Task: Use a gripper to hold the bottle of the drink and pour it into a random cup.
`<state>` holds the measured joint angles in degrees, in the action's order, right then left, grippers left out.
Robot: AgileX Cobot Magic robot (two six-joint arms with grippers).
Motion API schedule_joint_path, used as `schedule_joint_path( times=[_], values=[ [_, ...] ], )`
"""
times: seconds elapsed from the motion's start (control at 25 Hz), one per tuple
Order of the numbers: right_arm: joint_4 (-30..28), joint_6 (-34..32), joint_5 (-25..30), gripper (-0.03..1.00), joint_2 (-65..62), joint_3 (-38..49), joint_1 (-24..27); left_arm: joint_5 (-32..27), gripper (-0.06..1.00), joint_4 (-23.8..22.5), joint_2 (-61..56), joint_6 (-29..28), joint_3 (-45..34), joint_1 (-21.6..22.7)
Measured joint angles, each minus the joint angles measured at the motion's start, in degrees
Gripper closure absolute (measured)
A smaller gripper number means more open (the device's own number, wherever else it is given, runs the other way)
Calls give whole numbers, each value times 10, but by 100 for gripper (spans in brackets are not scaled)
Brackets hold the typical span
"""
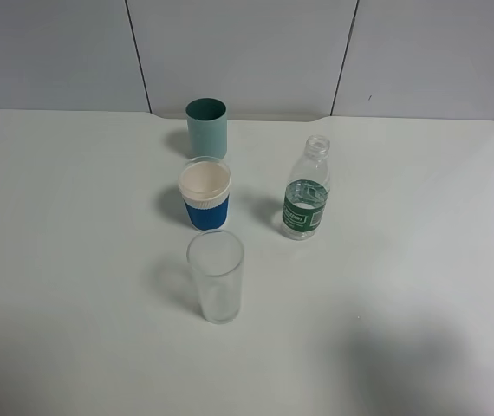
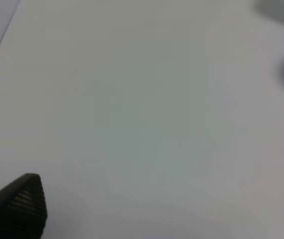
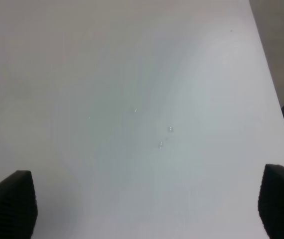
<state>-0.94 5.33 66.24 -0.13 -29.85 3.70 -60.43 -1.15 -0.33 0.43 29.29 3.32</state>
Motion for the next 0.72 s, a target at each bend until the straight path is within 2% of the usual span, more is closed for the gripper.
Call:
schedule_joint_path(
  times=[0.12,0.4,0.56,0.72],
  values=[
    [6,-5,-8,9,0,0,-2,0,-4,0,0,0,0,0],
    [22,-13,-95,9,0,1,-44,0,-4,0,0,0,0,0],
    [30,-22,-104,9,0,1,-53,0,-4,0,0,0,0,0],
    [25,-23,-80,9,0,4,-53,0,-4,0,0,0,0,0]
  ],
)
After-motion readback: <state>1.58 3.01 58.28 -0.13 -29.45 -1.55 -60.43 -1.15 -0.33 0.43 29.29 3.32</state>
